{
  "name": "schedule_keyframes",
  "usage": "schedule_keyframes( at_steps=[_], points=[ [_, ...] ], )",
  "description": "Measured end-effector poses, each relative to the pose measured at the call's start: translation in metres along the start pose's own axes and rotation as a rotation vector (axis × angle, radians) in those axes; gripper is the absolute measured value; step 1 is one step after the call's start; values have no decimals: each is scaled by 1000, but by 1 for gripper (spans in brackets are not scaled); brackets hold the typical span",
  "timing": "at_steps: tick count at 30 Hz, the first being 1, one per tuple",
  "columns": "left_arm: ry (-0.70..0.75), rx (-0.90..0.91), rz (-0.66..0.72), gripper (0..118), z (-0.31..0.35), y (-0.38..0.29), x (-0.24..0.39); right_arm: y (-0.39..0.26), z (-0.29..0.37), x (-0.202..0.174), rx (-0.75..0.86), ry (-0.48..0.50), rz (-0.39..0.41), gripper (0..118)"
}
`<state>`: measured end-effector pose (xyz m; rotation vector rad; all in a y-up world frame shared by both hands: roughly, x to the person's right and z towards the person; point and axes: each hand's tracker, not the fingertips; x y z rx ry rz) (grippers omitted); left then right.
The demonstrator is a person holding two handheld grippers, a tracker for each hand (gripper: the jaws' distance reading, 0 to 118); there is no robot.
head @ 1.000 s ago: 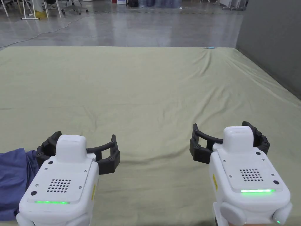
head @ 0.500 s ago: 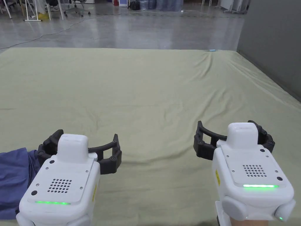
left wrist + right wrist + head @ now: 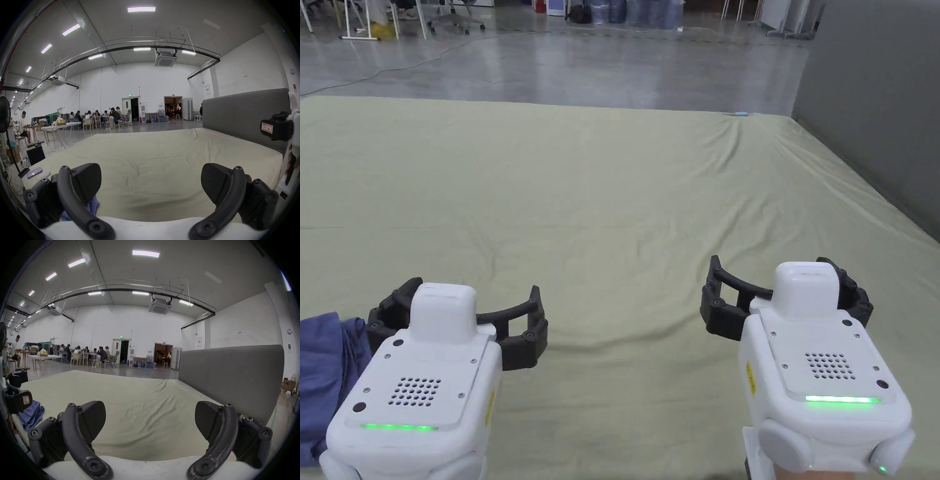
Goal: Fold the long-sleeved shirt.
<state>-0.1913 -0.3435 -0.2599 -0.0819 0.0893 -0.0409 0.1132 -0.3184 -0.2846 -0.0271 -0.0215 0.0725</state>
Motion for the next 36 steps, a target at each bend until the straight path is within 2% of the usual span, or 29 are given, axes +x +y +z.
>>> schedule_keyframes(
  at_steps=[36],
  points=[
    [-10,10,-25,117,3,0,3,-7,2,1,-13,-17,20,111]
  ],
)
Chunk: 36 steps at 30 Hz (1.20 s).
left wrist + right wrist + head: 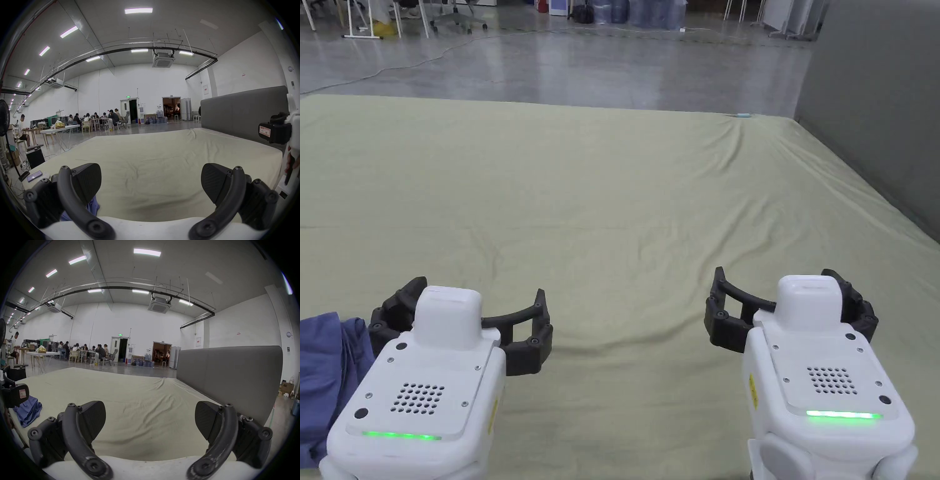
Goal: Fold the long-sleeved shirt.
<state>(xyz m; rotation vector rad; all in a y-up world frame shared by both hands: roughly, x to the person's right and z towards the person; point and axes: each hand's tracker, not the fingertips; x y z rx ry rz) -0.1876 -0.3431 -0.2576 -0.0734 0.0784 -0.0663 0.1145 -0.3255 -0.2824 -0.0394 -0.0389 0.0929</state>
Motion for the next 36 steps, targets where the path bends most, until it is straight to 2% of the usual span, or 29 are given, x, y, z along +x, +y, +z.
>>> schedule_keyframes(
  at_steps=[9,11,13,15,17,19,23,24,26,32,33,36],
  points=[
    [-3,-4,3,117,-1,0,0,0,-1,0,-9,0,-16,111],
    [-2,-5,-4,117,0,-1,0,0,-1,-1,11,35,-64,111],
    [-8,-8,-4,117,0,-1,0,6,-3,-3,-69,22,-100,111],
    [-4,-10,-5,117,0,-1,0,13,-4,-7,-124,-27,-124,111],
    [-2,-11,-7,117,-1,0,0,18,-1,-15,-151,-131,-95,111],
    [0,-6,0,117,-1,1,0,21,0,-21,-149,-159,-78,111],
    [-7,-9,0,117,-2,2,2,25,1,-18,-153,-84,-180,111],
    [-8,-8,-5,117,-2,2,3,25,1,-18,-149,-70,-181,111],
    [-13,-11,-16,117,-2,2,4,25,-1,-22,-151,-121,-158,111],
    [-14,-12,-24,117,-3,1,4,24,2,-17,-101,-108,-147,110],
    [-14,-12,-22,117,-3,1,4,24,3,-15,-107,-97,-158,110],
    [-13,-15,-17,117,-4,1,3,22,-1,-8,-158,18,-195,110]
  ],
)
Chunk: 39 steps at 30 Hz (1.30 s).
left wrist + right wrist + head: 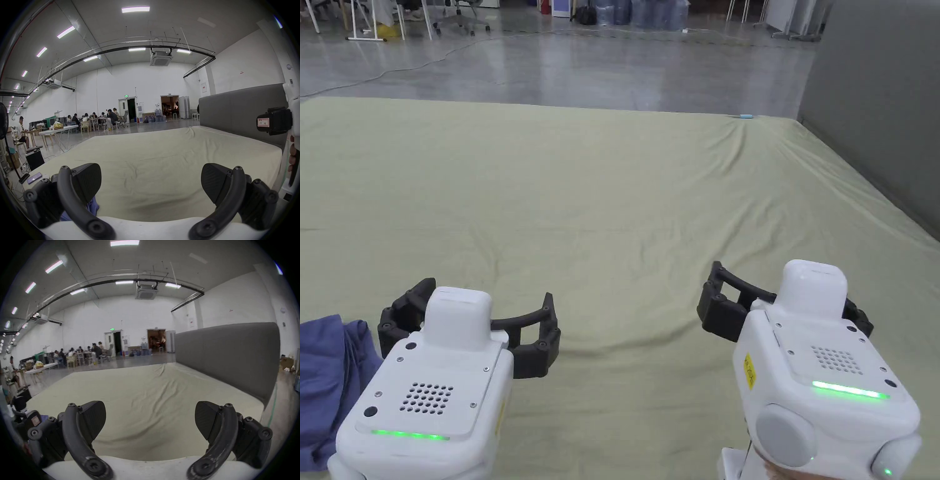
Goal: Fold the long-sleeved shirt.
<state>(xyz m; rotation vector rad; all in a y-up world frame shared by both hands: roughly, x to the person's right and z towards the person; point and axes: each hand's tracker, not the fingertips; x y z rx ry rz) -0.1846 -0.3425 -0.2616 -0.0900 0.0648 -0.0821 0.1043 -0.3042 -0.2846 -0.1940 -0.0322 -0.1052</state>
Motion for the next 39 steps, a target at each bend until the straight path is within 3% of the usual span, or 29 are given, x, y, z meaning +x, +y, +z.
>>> schedule_keyframes(
  at_steps=[3,8,17,22,35,39],
  points=[
    [1,-1,1,117,0,-1,0,-4,-2,9,-12,65,-17,110],
    [4,-6,-2,117,0,-1,-1,-12,-7,6,-12,-23,19,110],
    [7,-7,0,117,-1,-1,0,-16,-8,7,-12,-2,51,110],
    [12,-14,-6,117,0,-2,0,-13,-7,-6,-20,-116,71,110],
    [8,-21,-13,117,0,-4,2,-12,-8,-10,-62,-127,29,110],
    [14,-22,-7,117,0,-5,0,-12,-12,-2,-84,-51,34,110]
  ],
)
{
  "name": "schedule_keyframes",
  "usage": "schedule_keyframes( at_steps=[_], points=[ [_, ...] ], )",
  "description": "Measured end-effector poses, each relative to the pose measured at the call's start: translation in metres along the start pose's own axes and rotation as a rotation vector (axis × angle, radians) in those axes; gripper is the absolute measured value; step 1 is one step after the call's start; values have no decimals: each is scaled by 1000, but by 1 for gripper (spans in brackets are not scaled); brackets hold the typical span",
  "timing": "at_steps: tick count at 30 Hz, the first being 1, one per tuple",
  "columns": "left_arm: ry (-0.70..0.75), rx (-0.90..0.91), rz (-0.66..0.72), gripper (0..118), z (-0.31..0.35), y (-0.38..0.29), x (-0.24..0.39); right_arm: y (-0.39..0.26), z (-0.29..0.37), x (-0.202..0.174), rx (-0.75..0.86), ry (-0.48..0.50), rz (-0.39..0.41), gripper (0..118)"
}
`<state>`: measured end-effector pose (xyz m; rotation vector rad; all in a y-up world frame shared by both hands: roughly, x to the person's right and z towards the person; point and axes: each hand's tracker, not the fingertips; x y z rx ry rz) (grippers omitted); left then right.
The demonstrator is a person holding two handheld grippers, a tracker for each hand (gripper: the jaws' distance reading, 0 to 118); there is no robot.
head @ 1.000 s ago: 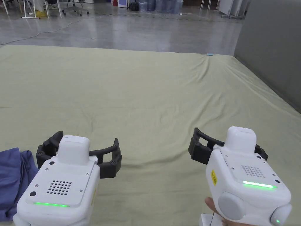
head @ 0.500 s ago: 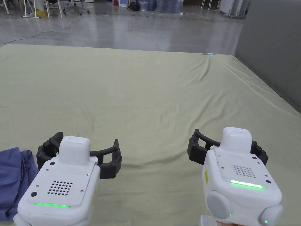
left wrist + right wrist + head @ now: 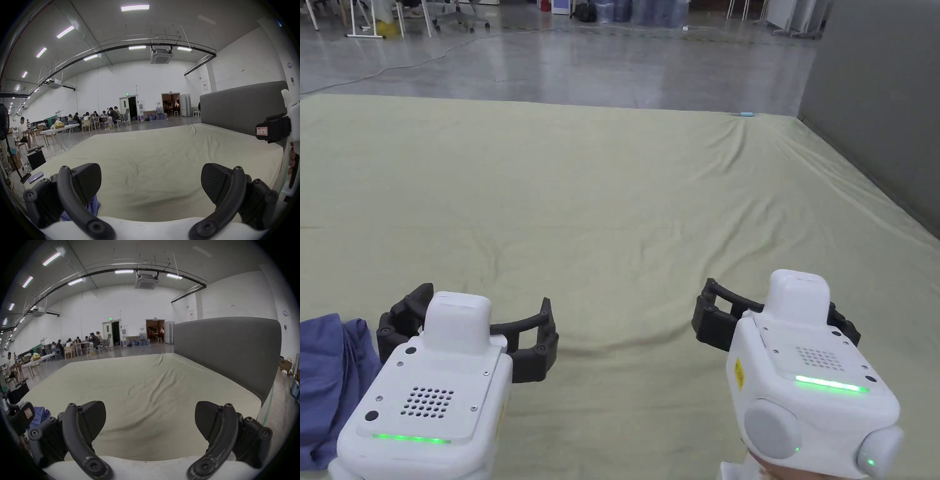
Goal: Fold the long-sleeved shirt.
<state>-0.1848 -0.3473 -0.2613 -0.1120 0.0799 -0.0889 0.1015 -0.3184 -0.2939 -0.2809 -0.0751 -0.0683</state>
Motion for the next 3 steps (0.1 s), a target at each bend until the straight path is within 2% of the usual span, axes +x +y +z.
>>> schedule_keyframes(
  at_steps=[3],
  points=[
    [3,1,1,118,0,0,-1,-5,1,7,20,61,8,110]
  ],
)
